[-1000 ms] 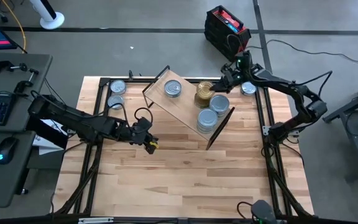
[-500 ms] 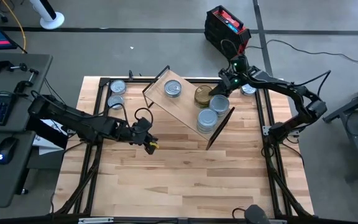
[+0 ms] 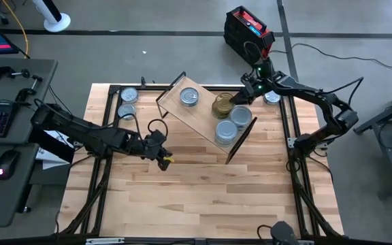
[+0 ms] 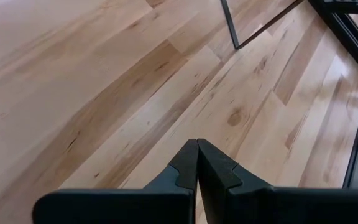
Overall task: Stack canned seafood by type on shelf
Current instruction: Stack the green tuna can on top of the other green tuna can on the shelf
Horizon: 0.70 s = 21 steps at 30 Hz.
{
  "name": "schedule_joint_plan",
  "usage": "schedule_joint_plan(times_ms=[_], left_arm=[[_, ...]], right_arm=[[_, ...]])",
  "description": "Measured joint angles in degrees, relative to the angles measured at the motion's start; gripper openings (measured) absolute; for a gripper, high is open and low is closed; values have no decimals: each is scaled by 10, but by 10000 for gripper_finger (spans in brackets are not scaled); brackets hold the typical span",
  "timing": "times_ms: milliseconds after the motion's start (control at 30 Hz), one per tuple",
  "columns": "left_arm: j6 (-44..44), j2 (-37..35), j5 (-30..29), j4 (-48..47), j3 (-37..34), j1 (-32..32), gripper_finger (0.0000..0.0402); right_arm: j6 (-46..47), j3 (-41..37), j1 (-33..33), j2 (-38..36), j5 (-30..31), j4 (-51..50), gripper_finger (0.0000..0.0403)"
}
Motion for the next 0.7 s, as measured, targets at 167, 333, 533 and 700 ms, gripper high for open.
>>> schedule_joint_plan(times_ms=[167,333,533,700], left_arm=[[-1,0,0,-2,0,-5,1],[0,0,0,-4,0,-5,1],[1,0,0,-3,0,-5,1],[-1,0,0,-3,0,-5,1]], right_arm=[[9,0,10,0,6,-8,218],[1,0,31,0,-3,6,218],[4,0,31,0,-7,37,218],[-13,0,30,-10,19,32,218]])
